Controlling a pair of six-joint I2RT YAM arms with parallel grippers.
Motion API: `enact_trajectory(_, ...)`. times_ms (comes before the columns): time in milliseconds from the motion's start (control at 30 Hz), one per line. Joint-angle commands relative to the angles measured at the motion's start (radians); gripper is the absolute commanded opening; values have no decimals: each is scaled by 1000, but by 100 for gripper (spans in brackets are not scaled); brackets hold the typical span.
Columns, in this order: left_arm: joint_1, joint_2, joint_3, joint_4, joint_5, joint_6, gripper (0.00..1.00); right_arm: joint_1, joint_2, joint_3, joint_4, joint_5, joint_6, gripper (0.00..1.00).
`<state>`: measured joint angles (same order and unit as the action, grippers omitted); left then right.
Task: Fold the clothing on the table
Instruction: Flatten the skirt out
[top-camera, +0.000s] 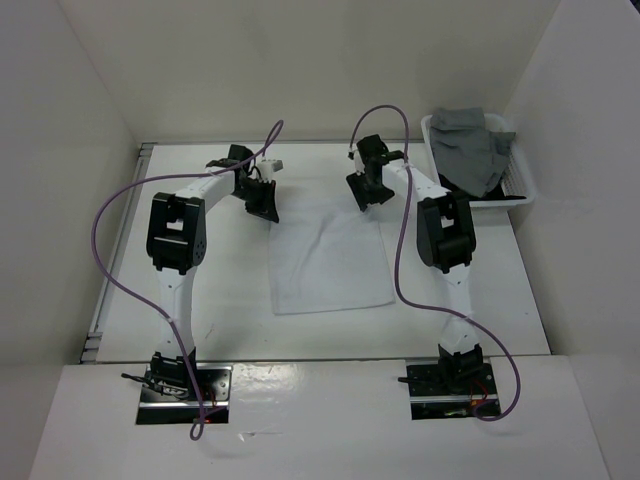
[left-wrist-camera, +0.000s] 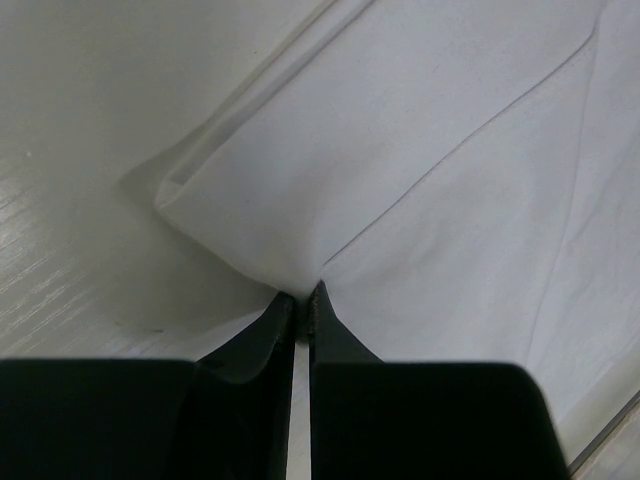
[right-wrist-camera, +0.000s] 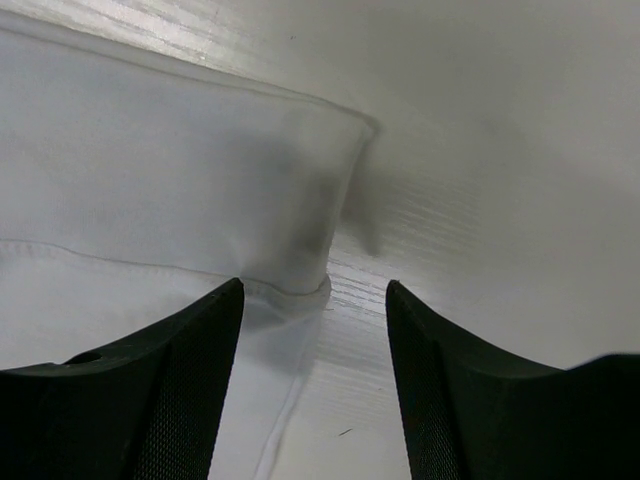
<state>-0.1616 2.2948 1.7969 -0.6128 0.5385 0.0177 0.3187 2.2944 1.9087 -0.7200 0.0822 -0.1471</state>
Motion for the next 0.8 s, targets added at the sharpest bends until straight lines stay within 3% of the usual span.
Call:
enact_trajectory(0,-9,22,-10,-11,-31,-2,1,11,-64,-11,-2,-27,-19,64)
enact_trajectory(233,-9,22,-10,-11,-49,-2,0,11,-73,-48,-21,-58,-28,61)
enact_trajectory(367,-9,22,-10,-11,-58,-2,0,11,-73,-80,-21,-78,-39,52)
enact_trajectory(500,-9,22,-10,-11,-68,-2,0,11,-64,-94,-21,-78,-58,27)
enact_trajectory(533,-9,22,-10,-11,-68,-2,0,11,-64,-94,-21,-68,-58,13)
enact_trajectory(600,0,12,-10,-11,-68,7,0,11,-55,-105,-12,-58,-58,3)
enact_trajectory(767,10,12,-10,-11,-86,7,0,11,-55,-114,-2,-16,-68,0)
